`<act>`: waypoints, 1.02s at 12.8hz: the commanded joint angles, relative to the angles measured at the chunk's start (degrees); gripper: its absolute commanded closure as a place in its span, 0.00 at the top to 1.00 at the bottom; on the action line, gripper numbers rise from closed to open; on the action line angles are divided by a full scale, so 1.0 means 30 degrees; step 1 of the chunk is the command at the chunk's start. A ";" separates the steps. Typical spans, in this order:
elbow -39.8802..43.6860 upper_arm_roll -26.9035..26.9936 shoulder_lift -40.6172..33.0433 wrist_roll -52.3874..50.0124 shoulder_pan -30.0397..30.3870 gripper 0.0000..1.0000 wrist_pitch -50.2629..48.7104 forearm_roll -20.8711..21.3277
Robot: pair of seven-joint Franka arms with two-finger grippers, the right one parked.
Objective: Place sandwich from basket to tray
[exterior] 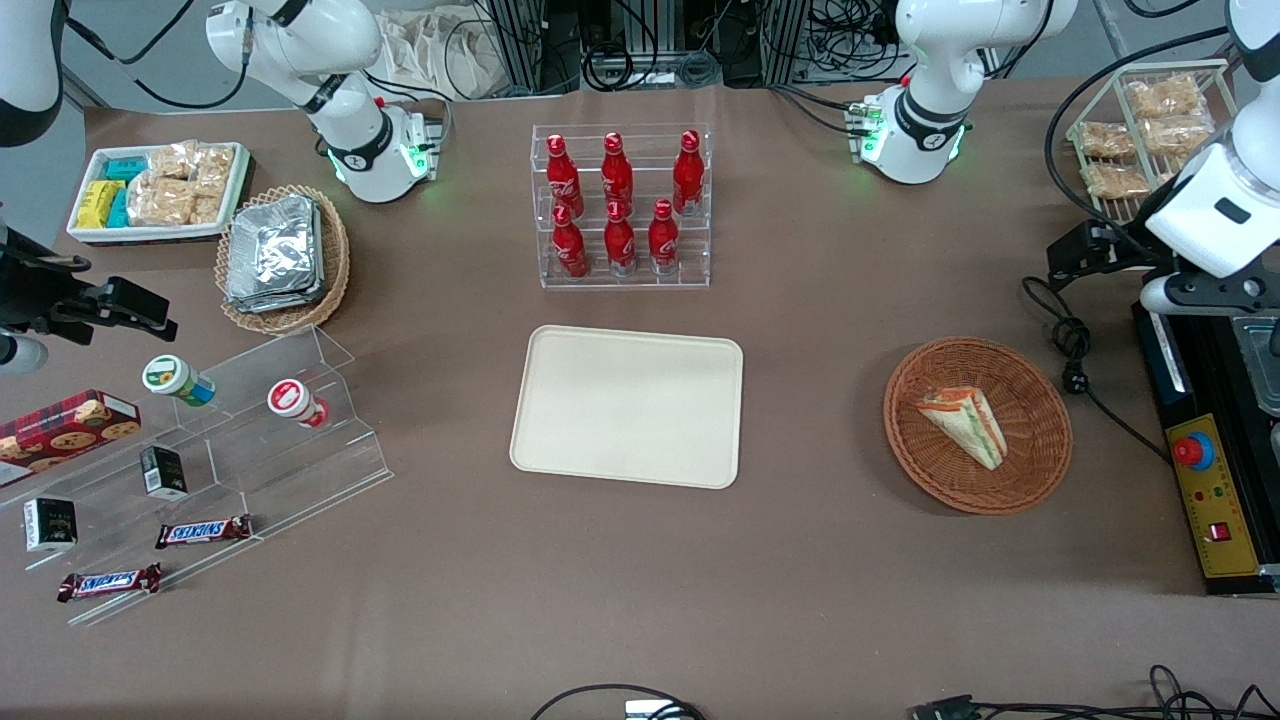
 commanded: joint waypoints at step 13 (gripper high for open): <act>0.0569 -0.0038 0.1647 -0.3206 0.0109 1.00 0.0287 0.0352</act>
